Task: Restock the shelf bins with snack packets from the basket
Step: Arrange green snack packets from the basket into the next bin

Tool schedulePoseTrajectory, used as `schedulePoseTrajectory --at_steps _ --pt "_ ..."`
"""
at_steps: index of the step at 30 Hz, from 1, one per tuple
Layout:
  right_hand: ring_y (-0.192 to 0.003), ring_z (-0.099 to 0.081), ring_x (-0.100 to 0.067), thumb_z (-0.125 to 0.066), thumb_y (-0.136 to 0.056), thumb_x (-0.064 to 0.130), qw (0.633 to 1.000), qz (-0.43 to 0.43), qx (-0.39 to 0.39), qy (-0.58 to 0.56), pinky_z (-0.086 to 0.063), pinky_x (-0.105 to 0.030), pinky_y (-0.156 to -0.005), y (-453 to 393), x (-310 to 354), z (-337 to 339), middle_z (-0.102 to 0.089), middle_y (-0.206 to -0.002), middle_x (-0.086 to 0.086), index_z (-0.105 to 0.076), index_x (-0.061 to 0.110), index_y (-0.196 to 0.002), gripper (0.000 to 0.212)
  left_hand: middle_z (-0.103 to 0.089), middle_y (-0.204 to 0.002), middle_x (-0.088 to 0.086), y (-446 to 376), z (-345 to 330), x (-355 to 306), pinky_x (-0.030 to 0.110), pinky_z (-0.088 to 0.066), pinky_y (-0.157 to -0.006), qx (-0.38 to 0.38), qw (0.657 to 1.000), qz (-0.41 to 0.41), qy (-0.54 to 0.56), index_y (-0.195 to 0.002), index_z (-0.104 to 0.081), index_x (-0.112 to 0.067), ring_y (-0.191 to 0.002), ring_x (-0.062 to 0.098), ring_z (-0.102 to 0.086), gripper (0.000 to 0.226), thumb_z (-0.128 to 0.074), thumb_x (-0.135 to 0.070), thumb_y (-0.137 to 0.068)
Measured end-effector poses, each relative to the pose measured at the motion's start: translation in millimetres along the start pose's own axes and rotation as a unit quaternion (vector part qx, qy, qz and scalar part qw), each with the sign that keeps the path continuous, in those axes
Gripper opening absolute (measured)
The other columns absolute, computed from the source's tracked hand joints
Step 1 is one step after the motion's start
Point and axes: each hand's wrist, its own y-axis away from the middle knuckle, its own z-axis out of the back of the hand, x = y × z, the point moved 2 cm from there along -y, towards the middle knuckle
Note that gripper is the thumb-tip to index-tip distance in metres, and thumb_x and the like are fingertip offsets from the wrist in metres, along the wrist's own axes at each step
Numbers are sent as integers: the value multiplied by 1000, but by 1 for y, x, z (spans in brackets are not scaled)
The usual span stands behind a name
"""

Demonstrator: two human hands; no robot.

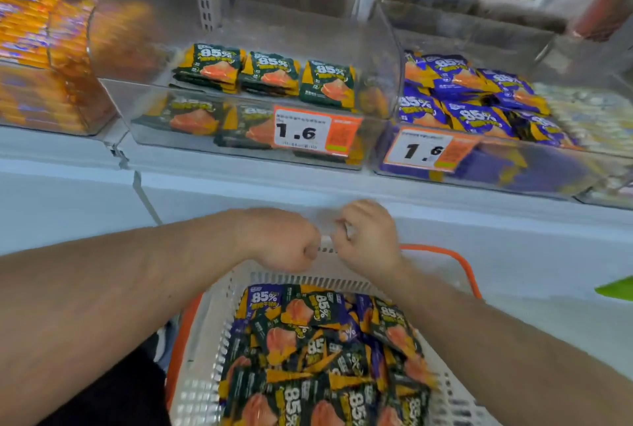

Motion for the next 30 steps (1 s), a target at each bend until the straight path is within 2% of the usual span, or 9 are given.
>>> schedulePoseTrajectory --at_steps 2,5,10,13,16,19,23,28,30 --pt "-71 -58 -23 -53 -86 19 976 -142 160 42 -54 -38 -64 36 -31 -14 -66 -79 -6 -69 9 -77 21 -63 -93 -3 -8 -5 -7 33 -48 -64 14 1000 -7 -24 -102 -65 -24 -81 18 -61 22 -45 -33 -98" --pt "-85 -64 -19 -49 -95 25 891 -289 342 81 -58 -35 -75 91 -67 -23 -70 -102 -5 -69 14 -105 25 -59 -95 -9 -19 -11 -14 29 -50 -69 37 999 -9 -33 -109 -63 -28 -84 14 -60 21 -46 -34 -98" --pt "-89 -63 -21 -69 -80 42 754 -316 565 107 -57 -36 -77 155 -87 -37 -67 -102 -4 -63 21 -107 34 -59 -101 -6 -38 -14 -19 23 -43 -56 60 997 -16 -56 -101 -58 -31 -72 10 -55 13 -46 -31 -97" --pt "-98 -62 -23 -72 -83 35 709 -322 614 130 -55 -38 -83 176 -90 -43 -64 -110 -4 -59 20 -111 35 -52 -87 -11 -47 -12 -21 28 -47 -67 68 996 -17 -62 -95 -51 -31 -73 8 -52 8 -44 -31 -98" --pt "-102 -62 -25 -58 -92 19 715 -313 608 145 -52 -36 -83 184 -91 -46 -65 -114 -5 -60 19 -113 21 -52 -89 -13 -52 -10 -20 35 -52 -83 75 995 -9 -61 -109 -56 -30 -86 12 -56 17 -44 -34 -98" --pt "-98 -64 -25 -50 -95 13 719 -293 611 157 -52 -36 -77 179 -91 -45 -67 -109 -7 -64 15 -106 18 -57 -101 -9 -52 -8 -19 37 -52 -88 73 995 -6 -66 -116 -57 -29 -92 14 -57 24 -44 -37 -98" --pt "-92 -67 -26 -48 -93 13 777 -271 539 180 -53 -35 -74 144 -83 -34 -69 -102 -6 -66 15 -101 19 -60 -111 -7 -45 -3 -15 38 -51 -91 66 997 6 -47 -120 -59 -26 -98 15 -58 27 -45 -35 -98" --pt "-98 -64 -23 -41 -95 20 834 -301 459 58 -56 -40 -85 79 -60 -25 -67 -115 -6 -62 17 -120 33 -64 -116 4 -30 14 5 38 -48 -89 55 997 44 -28 -117 -62 -13 -105 23 -60 31 -45 -31 -99" --pt "-83 -62 -17 -42 -97 21 847 -327 419 -33 -55 -36 -73 55 -48 -20 -67 -98 -2 -65 20 -101 23 -65 -114 7 -23 23 19 39 -48 -90 20 998 61 -19 -107 -62 -12 -109 28 -60 27 -47 -32 -97"
